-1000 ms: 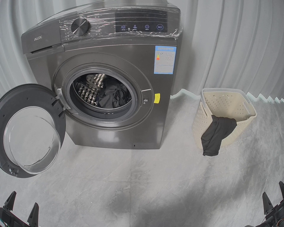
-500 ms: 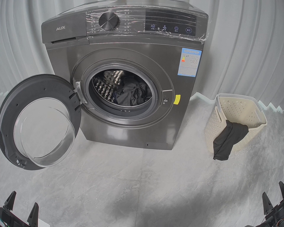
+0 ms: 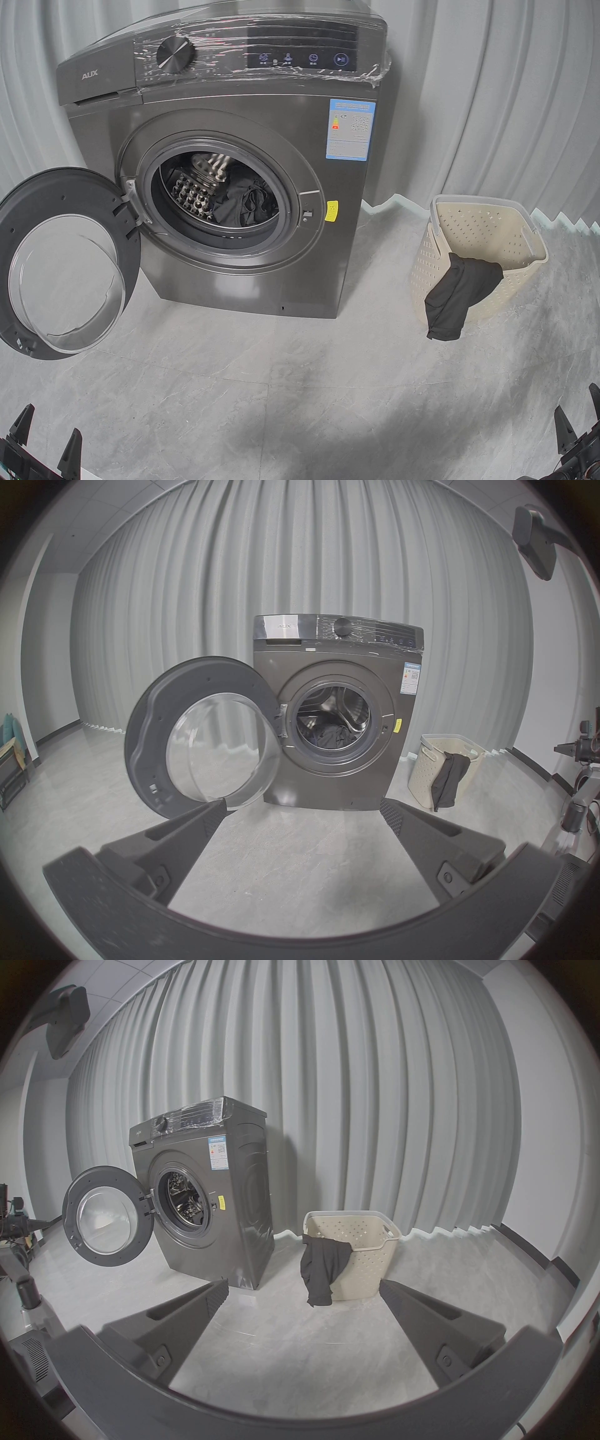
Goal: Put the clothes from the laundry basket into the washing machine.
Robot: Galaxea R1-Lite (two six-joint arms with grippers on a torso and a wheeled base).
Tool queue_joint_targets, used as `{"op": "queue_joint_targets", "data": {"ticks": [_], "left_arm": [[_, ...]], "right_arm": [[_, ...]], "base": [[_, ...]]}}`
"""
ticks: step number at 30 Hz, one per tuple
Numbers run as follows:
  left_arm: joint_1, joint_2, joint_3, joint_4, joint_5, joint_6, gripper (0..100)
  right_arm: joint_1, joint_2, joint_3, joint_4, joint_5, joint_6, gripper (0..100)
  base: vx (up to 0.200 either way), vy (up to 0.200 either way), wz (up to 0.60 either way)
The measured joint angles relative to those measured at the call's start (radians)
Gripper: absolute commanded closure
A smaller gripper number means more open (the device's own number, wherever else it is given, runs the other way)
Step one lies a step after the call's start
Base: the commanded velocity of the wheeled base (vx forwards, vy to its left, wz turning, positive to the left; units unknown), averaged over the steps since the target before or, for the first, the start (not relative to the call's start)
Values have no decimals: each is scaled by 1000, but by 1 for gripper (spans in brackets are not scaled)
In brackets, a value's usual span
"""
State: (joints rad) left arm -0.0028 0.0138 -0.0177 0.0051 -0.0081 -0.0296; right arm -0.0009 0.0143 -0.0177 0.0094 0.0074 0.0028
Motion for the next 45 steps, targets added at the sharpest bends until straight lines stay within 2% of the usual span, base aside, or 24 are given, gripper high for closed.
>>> {"op": "queue_joint_targets", "data": {"ticks": [45], "left_arm": [[-1, 2, 0, 1, 0, -4, 0]], "right_arm": [[1, 1, 0, 0, 0, -2, 0]], "base": [[0, 0, -80]]}}
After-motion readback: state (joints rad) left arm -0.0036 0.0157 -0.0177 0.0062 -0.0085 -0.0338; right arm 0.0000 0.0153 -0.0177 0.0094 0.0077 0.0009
